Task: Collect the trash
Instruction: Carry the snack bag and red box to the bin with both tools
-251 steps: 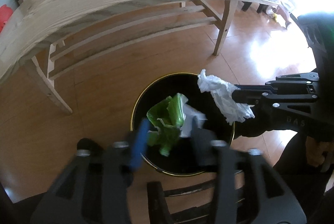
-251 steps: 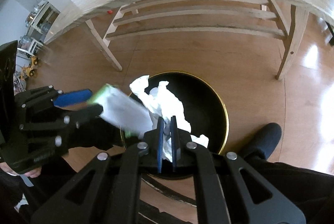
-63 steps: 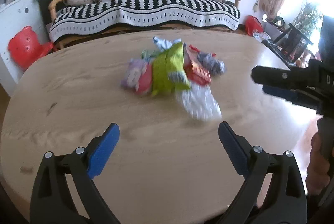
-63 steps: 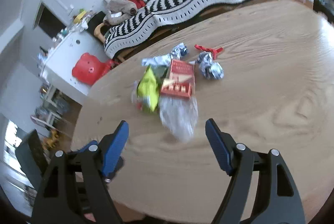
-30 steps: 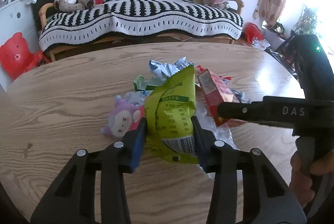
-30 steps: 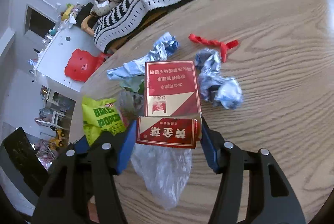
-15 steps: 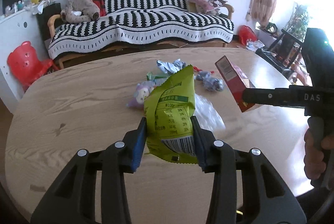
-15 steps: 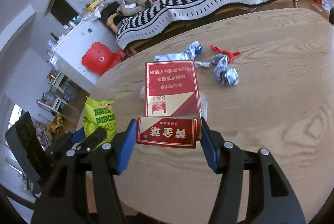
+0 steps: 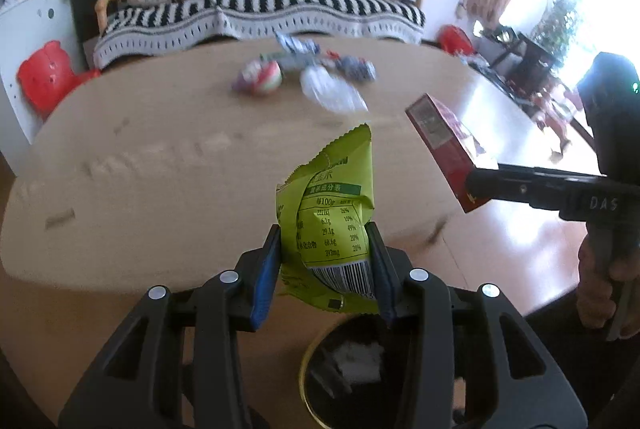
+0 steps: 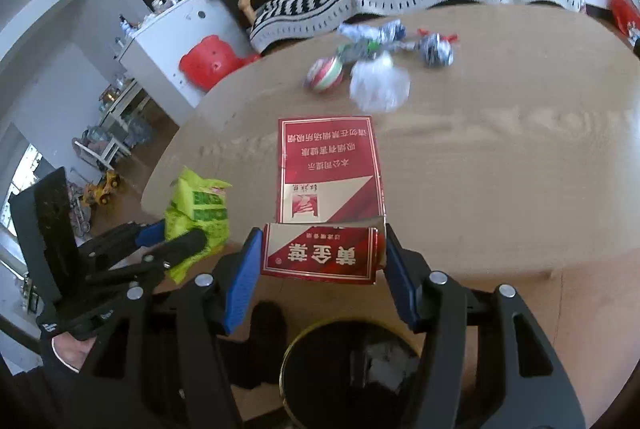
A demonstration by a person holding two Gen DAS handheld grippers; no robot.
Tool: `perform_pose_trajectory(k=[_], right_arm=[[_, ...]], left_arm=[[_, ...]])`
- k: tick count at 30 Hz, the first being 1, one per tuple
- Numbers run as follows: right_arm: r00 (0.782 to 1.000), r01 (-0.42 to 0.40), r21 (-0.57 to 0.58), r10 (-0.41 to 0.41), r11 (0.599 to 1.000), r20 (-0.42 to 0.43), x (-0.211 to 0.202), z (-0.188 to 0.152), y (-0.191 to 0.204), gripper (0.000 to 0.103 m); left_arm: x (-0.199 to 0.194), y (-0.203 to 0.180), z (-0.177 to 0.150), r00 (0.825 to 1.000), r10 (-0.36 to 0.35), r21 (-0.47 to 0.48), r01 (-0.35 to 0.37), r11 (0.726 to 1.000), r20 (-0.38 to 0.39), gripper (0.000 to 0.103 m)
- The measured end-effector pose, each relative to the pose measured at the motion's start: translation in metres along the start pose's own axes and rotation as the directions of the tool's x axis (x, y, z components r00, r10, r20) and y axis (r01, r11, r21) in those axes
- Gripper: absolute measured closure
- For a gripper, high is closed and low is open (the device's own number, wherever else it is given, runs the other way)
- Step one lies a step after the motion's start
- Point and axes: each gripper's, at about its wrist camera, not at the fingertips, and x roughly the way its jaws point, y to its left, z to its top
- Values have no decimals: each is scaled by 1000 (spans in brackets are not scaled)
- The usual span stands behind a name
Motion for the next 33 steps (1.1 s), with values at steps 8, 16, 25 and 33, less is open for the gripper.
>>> perform_pose_trajectory(k=[8,16,25,33], right_arm=[[997,-8,14,9,1000,-80,-5,-82,10,46],[974,84,31,-76,996,-211,1,-154,-1,45],[962,99,118,-64,988,-267,12,-155,-18,45],[952,87,135,-43,987,-303,20,-156,-16,44]], left_arm=[[1,-24,-67,993,-33,12,35,999,-111,62],[17,-30,-113,962,-88,-29,84,996,-258,62],[34,-31,-128,938,-108,-67,91,994,-329,62],[34,-39,-122,937,-105,-56,91,994,-333,61]])
